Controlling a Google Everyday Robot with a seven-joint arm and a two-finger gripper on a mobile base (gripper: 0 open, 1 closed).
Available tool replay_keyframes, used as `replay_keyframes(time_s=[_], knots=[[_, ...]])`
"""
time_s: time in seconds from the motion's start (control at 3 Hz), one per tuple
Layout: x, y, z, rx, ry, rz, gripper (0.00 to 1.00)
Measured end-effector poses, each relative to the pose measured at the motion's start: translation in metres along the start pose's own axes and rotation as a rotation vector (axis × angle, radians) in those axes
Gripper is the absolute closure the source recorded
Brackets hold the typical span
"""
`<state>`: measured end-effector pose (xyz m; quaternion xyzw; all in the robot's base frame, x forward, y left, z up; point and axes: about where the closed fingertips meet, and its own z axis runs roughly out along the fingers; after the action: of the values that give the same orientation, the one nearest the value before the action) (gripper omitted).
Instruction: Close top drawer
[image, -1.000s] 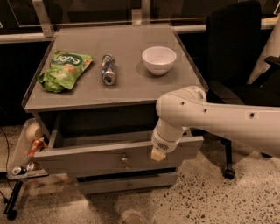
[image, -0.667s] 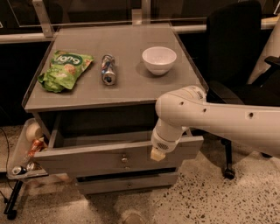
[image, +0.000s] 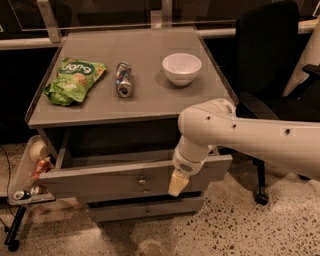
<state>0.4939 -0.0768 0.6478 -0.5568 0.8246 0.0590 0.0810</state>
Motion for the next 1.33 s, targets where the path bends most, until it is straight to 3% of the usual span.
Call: replay_keyframes(time_s=[0.33, 0.67, 1.33], knots=[[0.0000, 0.0000, 0.0000, 0.000, 0.000, 0.000, 0.00], [0.0000, 0.0000, 0.0000, 0.000, 0.000, 0.000, 0.00], [0.0000, 0.0001, 0.0000, 0.000, 0.000, 0.000, 0.42]])
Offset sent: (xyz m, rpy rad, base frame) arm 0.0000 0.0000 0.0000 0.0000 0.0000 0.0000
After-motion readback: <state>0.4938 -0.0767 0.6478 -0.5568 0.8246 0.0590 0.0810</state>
